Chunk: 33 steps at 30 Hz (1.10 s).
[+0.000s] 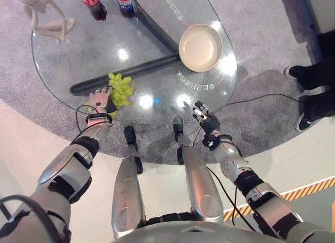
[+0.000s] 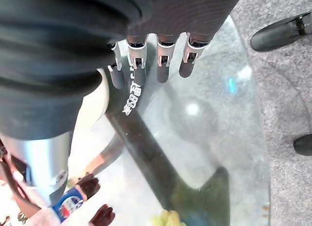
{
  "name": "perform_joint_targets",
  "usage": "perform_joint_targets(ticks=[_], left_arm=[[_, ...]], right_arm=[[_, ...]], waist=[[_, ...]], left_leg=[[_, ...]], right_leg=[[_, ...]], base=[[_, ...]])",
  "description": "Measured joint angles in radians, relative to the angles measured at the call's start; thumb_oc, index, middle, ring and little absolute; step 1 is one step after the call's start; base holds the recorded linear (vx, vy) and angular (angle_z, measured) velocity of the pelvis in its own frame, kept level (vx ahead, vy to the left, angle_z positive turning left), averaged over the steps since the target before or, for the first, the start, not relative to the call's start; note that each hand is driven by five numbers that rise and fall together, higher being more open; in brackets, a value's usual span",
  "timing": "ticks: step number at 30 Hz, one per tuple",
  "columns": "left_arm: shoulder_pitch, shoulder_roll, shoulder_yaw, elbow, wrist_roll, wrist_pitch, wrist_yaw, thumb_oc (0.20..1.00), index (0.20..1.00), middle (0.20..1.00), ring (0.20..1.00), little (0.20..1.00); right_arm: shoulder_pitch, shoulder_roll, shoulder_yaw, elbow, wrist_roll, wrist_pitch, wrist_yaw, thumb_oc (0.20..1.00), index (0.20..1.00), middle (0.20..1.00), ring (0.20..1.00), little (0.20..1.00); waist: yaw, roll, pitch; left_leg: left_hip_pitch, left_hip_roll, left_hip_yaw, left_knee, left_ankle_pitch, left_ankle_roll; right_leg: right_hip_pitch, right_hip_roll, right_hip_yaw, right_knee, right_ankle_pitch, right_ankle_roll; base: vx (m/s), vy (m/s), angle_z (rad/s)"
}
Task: Pick up fruits into the plate
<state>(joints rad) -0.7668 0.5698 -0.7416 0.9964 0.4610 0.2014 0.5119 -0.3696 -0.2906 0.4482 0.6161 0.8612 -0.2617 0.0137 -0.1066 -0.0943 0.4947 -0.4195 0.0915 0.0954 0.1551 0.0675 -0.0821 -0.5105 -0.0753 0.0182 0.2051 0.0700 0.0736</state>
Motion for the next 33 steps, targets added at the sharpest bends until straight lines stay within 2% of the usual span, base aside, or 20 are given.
perform_joint_targets(ticks=[5,9,18,24,29,33], left_arm=[[0.046,0.067,0.05,-0.111,0.001,-0.033,-0.002,0.2,0.2,0.2,0.2,0.2],[0.077,0.088,0.085,-0.178,0.003,-0.058,-0.012,0.2,0.2,0.2,0.2,0.2],[0.171,0.192,0.131,-0.432,0.051,-0.119,-0.082,0.2,0.2,0.2,0.2,0.2],[0.224,0.278,0.268,-0.647,0.092,-0.157,-0.136,0.2,0.2,0.2,0.2,0.2],[0.326,0.264,0.279,-0.741,0.142,-0.207,-0.181,0.2,0.2,0.2,0.2,0.2],[0.367,0.245,0.279,-0.827,0.184,-0.247,-0.225,0.2,0.2,0.2,0.2,0.2]], right_arm=[[0.054,-0.006,-0.034,-0.032,-0.009,0.0,0.009,1.0,1.0,1.0,1.0,1.0],[0.086,-0.011,-0.049,-0.04,-0.021,0.003,0.02,1.0,1.0,1.0,1.0,1.0],[0.168,-0.063,-0.113,-0.186,-0.018,0.033,0.086,1.0,1.0,1.0,1.0,1.0],[0.174,-0.081,-0.197,-0.327,0.066,0.18,0.218,1.0,1.0,1.0,1.0,1.0],[0.245,-0.08,-0.2,-0.391,0.094,0.262,0.261,1.0,1.0,1.0,1.0,1.0],[0.273,-0.08,-0.2,-0.439,0.108,0.319,0.274,1.0,1.0,1.0,1.0,1.0]], waist=[[0.006,0.028,0.017],[0.01,0.055,0.032],[0.02,0.077,0.026],[0.034,0.092,0.0],[0.047,0.099,-0.146],[0.059,0.1,-0.212]], left_leg=[[0.149,-0.006,0.0,-0.096,0.032,0.001],[0.234,-0.005,-0.008,-0.156,0.055,-0.003],[0.378,-0.002,-0.012,-0.24,0.07,-0.004],[0.439,0.0,-0.025,-0.243,0.063,-0.013],[0.469,-0.001,-0.037,-0.244,0.041,-0.016],[0.498,-0.001,-0.049,-0.244,0.033,-0.019]], right_leg=[[0.135,-0.005,-0.013,-0.055,0.0,0.001],[0.213,-0.004,-0.031,-0.088,0.0,0.0],[0.375,-0.001,-0.057,-0.185,0.011,0.004],[0.469,-0.001,-0.082,-0.231,0.015,0.006],[0.531,-0.001,-0.096,-0.283,0.015,0.006],[0.572,-0.001,-0.111,-0.297,0.012,0.009]], base=[[0.07,0.056,0.06],[0.08,0.038,0.08],[0.11,0.02,0.06],[0.13,-0.014,0.1],[0.15,-0.007,0.08],[0.12,0.003,0.12]])
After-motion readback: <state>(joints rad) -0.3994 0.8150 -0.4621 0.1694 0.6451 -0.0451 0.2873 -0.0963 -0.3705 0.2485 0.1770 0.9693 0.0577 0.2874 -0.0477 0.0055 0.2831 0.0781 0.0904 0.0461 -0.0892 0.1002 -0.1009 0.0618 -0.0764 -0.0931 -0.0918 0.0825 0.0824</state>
